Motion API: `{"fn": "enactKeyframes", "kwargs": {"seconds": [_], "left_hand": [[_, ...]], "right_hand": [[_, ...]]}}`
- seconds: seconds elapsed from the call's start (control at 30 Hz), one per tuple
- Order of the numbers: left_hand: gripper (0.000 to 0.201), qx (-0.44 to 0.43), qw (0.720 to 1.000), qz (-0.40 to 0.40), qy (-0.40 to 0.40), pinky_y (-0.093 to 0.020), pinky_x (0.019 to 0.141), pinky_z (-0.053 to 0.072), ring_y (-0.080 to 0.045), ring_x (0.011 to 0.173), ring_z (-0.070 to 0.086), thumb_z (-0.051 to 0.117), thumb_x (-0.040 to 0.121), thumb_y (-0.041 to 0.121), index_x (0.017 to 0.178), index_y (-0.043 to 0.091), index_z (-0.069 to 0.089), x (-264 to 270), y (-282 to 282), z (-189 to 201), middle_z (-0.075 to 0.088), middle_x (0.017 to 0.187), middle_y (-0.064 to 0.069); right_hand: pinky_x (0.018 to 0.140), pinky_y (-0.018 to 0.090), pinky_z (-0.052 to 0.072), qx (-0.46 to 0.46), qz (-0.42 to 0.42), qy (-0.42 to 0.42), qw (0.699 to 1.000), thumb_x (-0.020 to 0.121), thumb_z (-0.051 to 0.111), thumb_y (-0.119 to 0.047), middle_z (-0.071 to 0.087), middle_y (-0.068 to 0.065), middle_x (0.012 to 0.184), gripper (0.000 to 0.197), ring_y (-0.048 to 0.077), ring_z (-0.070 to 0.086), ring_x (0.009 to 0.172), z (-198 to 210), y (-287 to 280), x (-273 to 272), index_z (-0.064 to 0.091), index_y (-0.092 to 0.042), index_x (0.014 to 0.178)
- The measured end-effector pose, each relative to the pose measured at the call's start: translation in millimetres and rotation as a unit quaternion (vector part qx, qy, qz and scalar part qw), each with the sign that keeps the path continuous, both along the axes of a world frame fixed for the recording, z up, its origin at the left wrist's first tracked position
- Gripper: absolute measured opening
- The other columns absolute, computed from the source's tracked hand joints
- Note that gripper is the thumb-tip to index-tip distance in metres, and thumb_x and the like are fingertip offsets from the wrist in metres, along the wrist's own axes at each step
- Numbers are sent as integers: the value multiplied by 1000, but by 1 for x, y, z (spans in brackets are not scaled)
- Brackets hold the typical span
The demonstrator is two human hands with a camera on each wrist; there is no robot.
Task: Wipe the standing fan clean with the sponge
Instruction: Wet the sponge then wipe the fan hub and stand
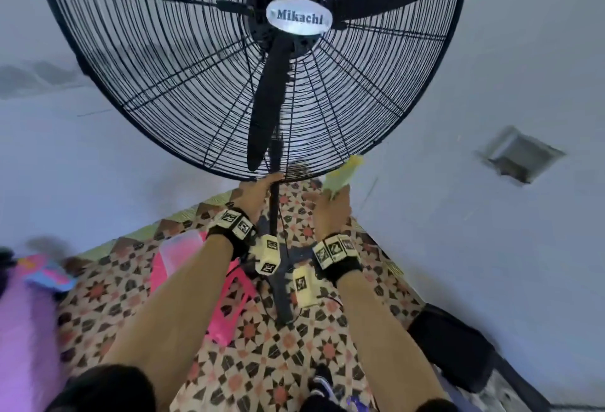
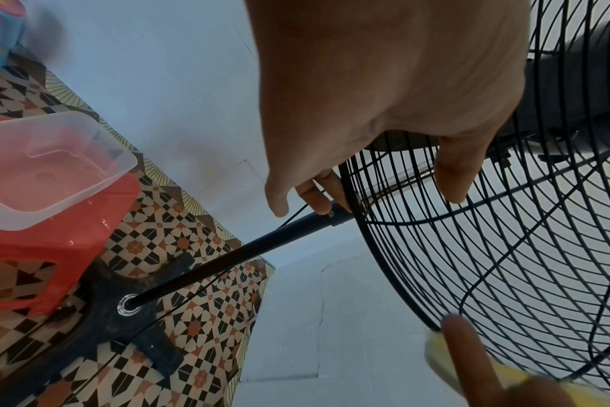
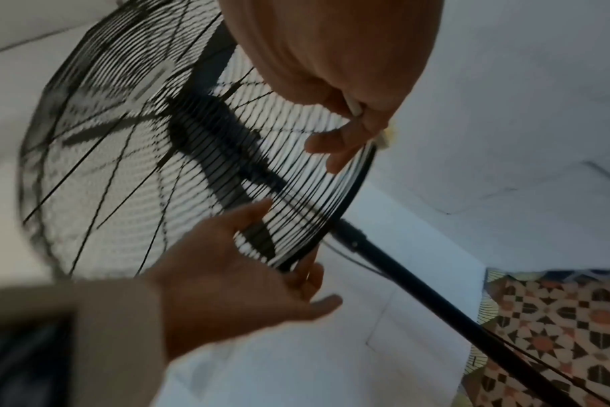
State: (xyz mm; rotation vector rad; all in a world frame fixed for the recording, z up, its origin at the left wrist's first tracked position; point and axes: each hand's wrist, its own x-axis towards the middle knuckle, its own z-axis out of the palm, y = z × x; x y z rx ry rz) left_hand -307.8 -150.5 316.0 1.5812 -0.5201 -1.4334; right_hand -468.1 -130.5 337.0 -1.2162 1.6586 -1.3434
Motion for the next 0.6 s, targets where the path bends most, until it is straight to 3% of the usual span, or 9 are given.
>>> {"fn": "enactKeyframes", "kwargs": {"seconds": [0.07, 0.17, 0.2, 0.23, 0.3, 0.37, 0.43, 0.5, 0.6], "left_hand": [[135, 5, 1000, 0, -7, -50, 99, 50, -29, 122, 59, 91, 40, 79, 148, 21, 36, -4, 3, 8, 62, 132, -8], [59, -26, 1000, 2, 3, -38, 86, 57, -21, 100, 68, 81, 82, 55, 113, 11, 56, -10, 12, 28, 68, 107, -6], [48, -29, 1000, -4, -3, -36, 85, 58, -18, 94, 69, 78, 87, 49, 108, 14, 54, -11, 12, 26, 70, 104, -5], [52, -31, 999, -8, -6, -37, 92, 56, -18, 96, 68, 79, 86, 49, 113, 16, 50, -10, 12, 26, 73, 104, -4], [103, -36, 999, -14, -6, -47, 108, 48, -23, 114, 63, 86, 68, 66, 141, 11, 38, -6, 13, 21, 69, 121, -5], [149, -42, 999, -32, -7, -52, 115, 40, -26, 131, 54, 90, 40, 80, 157, 10, 29, -1, 6, 4, 54, 148, -5], [142, -46, 999, -25, 3, -49, 115, 38, -26, 133, 52, 90, 38, 80, 153, 13, 41, 0, 3, -4, 53, 150, -5], [113, -51, 999, -18, 2, -45, 108, 42, -26, 126, 55, 89, 53, 74, 140, 13, 50, -2, 6, 10, 59, 141, -5], [77, -58, 998, -14, -5, -46, 108, 44, -28, 122, 56, 86, 65, 66, 122, 20, 63, -6, 7, 16, 62, 133, -5]], "right_hand": [[63, 7, 47, 10, 57, 64, 996, 106, 46, -13, 64, 1, 96, 29, 5, 58, 67, -3, 18, 15, 46, -5, 135], [61, 26, 43, -34, 154, 129, 979, 103, 47, -8, 64, 10, 78, 21, 12, 51, 56, -21, 54, 21, 57, 3, 118], [54, 29, 46, -36, 144, 145, 978, 104, 47, -10, 65, 7, 76, 18, 8, 55, 52, -29, 53, 18, 56, -1, 118], [50, 28, 50, -30, 119, 134, 983, 106, 46, -11, 65, 4, 77, 13, 6, 60, 51, -29, 48, 14, 52, -8, 117], [51, 21, 52, -18, 25, 73, 997, 107, 47, -14, 68, 9, 87, 8, 9, 65, 58, -14, 30, 0, 47, -16, 115], [62, 15, 46, -43, -62, 58, 995, 106, 50, -11, 69, 15, 97, 24, 19, 65, 70, 6, 14, -15, 53, -5, 129], [71, 12, 42, -43, -59, 88, 993, 105, 51, -7, 68, 11, 103, 40, 24, 66, 84, 17, 11, -14, 50, 2, 144], [69, 4, 44, -21, 25, 121, 992, 105, 50, -6, 65, 3, 102, 44, 18, 62, 78, 14, 21, 2, 47, 0, 148], [76, 33, 57, -49, 170, 194, 965, 102, 51, -3, 71, 12, 88, 35, 15, 61, 60, -5, 44, 15, 59, -4, 136]]}}
